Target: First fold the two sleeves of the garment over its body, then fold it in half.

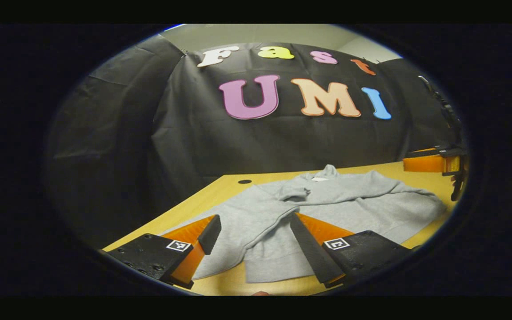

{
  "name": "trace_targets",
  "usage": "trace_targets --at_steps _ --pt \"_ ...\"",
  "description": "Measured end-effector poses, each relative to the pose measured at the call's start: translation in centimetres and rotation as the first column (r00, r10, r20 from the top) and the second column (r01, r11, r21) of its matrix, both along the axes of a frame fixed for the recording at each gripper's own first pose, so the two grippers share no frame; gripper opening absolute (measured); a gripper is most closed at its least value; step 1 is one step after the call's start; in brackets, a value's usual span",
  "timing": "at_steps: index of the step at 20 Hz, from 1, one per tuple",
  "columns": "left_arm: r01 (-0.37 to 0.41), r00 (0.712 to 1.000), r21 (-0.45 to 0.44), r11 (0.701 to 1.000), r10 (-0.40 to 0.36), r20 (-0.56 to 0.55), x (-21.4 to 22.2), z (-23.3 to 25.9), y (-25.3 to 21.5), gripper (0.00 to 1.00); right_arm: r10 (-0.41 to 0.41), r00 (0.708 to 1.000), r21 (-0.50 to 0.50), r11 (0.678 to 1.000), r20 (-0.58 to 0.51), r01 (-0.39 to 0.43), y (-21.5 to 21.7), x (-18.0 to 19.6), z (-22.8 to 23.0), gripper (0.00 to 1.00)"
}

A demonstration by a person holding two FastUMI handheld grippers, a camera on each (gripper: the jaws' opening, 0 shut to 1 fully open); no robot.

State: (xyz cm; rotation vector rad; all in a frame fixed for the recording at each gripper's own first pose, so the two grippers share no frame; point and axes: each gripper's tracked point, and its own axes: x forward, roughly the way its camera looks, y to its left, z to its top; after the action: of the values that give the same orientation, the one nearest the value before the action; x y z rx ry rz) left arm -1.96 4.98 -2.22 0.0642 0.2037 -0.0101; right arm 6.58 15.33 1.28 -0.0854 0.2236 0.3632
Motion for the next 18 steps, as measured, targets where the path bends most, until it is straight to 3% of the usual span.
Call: trace_targets --at_steps 4,8,9,10,16,18 --pt "-0.014 0.991 -0.043 0.999 0.008 -0.137 -3.3 -1.0 3.9 0.93 -0.083 0.996 0.013 0.997 0.029 0.082 -4.5 -1.1 0.3 0.99" --pt "-0.131 0.965 0.025 0.991 0.133 -0.225 -6.3 -2.3 10.2 0.95 -0.164 0.985 0.068 0.985 0.054 0.160 -8.5 -1.8 0.8 1.00" --pt "-0.153 0.956 0.028 0.988 0.156 -0.247 -7.0 -2.9 11.2 0.91 -0.182 0.982 0.080 0.981 0.053 0.177 -9.3 -1.9 0.5 0.99" --pt "-0.176 0.947 0.029 0.984 0.177 -0.269 -7.8 -3.5 11.9 0.95 -0.197 0.979 0.088 0.977 0.048 0.192 -10.1 -1.9 0.5 0.99" --pt "-0.271 0.881 0.047 0.961 0.268 -0.389 -10.7 -7.1 14.7 0.96 -0.276 0.956 0.135 0.955 0.096 0.262 -13.8 -2.7 2.1 0.99" --pt "-0.280 0.878 0.040 0.959 0.272 -0.393 -10.7 -7.3 14.8 0.93 -0.286 0.951 0.156 0.951 0.118 0.267 -14.1 -2.9 2.8 0.99"
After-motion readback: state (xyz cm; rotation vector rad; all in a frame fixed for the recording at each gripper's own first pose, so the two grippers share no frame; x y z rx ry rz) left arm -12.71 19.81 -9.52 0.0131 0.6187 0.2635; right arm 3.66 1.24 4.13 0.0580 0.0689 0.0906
